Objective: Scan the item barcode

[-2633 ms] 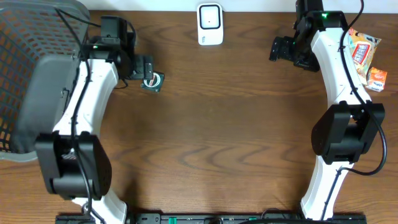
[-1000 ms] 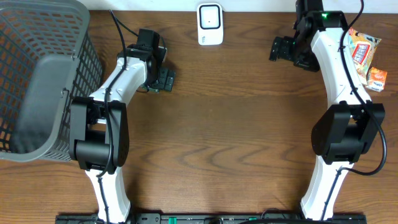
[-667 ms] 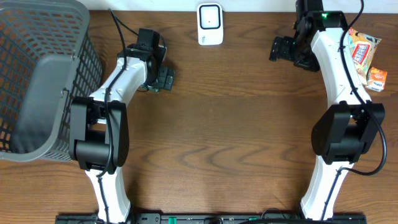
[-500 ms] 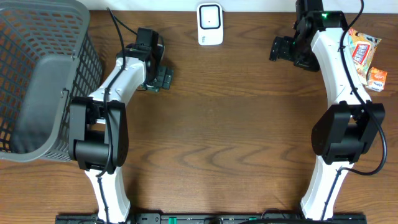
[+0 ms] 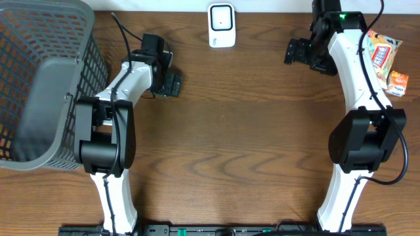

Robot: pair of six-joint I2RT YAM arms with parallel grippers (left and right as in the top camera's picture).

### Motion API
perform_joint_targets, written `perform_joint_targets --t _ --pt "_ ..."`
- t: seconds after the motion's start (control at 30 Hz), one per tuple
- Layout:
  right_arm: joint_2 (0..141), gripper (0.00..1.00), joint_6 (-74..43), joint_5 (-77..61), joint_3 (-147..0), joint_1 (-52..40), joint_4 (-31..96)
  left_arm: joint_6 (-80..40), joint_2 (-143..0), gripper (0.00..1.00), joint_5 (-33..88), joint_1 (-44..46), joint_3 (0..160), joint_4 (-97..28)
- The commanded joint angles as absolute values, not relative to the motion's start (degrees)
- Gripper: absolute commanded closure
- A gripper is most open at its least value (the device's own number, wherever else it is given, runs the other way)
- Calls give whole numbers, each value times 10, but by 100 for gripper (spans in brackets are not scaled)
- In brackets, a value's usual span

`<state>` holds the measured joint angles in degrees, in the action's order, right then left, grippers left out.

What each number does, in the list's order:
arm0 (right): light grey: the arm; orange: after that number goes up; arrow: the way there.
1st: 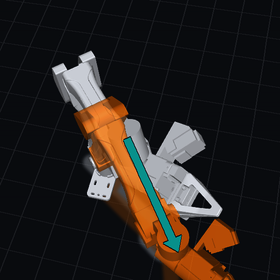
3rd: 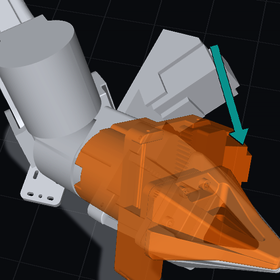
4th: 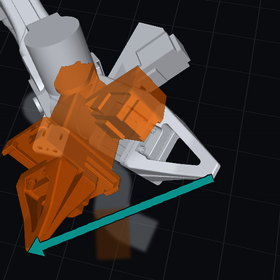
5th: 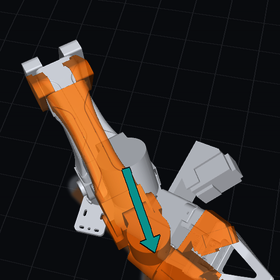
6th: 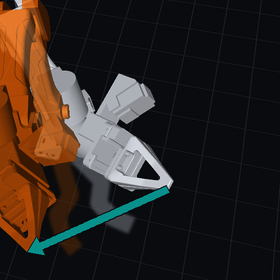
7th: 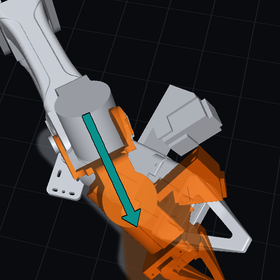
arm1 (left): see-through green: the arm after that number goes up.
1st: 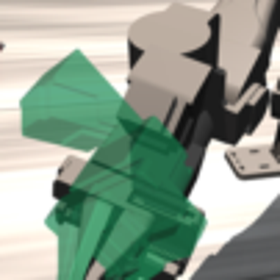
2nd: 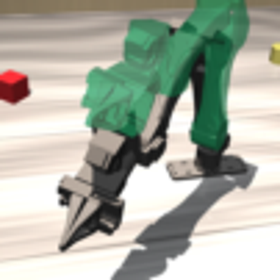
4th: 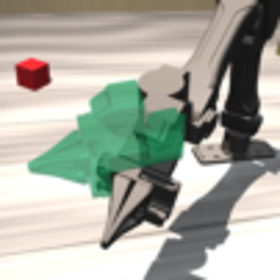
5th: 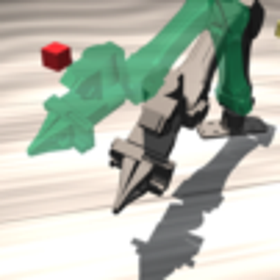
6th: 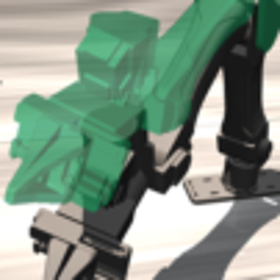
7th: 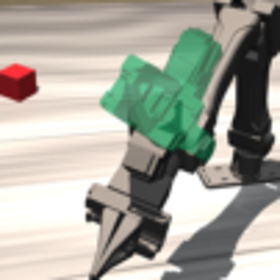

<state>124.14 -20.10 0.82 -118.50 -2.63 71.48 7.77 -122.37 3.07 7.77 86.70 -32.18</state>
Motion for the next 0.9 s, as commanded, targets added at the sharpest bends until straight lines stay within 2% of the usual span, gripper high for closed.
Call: perform_joint_targets --t 0.0,0.2,0.33,0.6,0.87 --pt "1248 1 -195 5 -1184 -27 715 83 -1226 6 45 86 860 -330" --pt "1248 1 -195 5 -1184 -27 715 83 -1226 9 55 120 860 -344" --pt "1248 1 -195 5 -1184 -27 715 82 -1226 17 55 151 860 -350" --pt "1248 1 -195 5 -1184 -27 715 9 -1226 18 54 229 860 -362" --pt "1248 1 -195 5 -1184 -27 715 -59 -1226 18 54 343 876 -357"
